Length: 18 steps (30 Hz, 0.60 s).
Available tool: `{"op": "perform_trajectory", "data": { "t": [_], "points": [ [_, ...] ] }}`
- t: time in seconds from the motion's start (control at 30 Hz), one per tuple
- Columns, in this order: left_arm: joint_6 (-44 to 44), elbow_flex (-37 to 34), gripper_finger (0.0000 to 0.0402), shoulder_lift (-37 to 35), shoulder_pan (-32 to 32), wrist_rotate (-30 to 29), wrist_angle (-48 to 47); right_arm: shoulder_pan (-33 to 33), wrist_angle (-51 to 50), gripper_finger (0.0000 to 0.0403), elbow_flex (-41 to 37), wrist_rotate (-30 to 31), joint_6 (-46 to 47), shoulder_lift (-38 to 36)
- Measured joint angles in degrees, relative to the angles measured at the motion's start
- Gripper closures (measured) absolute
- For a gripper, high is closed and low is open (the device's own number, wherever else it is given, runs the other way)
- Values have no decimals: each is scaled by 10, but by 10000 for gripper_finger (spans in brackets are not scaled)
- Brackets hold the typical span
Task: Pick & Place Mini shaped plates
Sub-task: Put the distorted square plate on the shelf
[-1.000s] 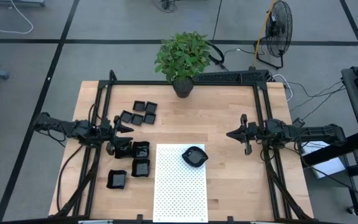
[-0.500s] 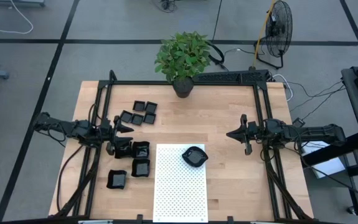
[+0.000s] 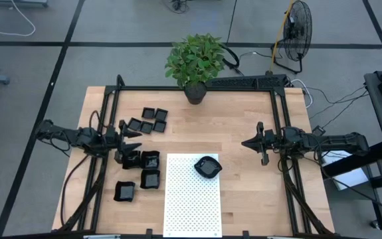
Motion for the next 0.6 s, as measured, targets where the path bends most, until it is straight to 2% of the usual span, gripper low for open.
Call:
{"op": "perform_trajectory", "data": {
  "t": [0.23,0.4,0.53,0.6],
  "points": [
    [-28,0,188,56,0,55,22,0,0,403,0,0,0,0],
    [-21,-1,188,132,0,30,106,0,1,403,0,0,0,0],
    [-73,-1,188,167,0,29,117,0,1,403,0,0,0,0],
    [-67,-1,188,178,0,10,116,0,1,403,0,0,0,0]
  ]
}}
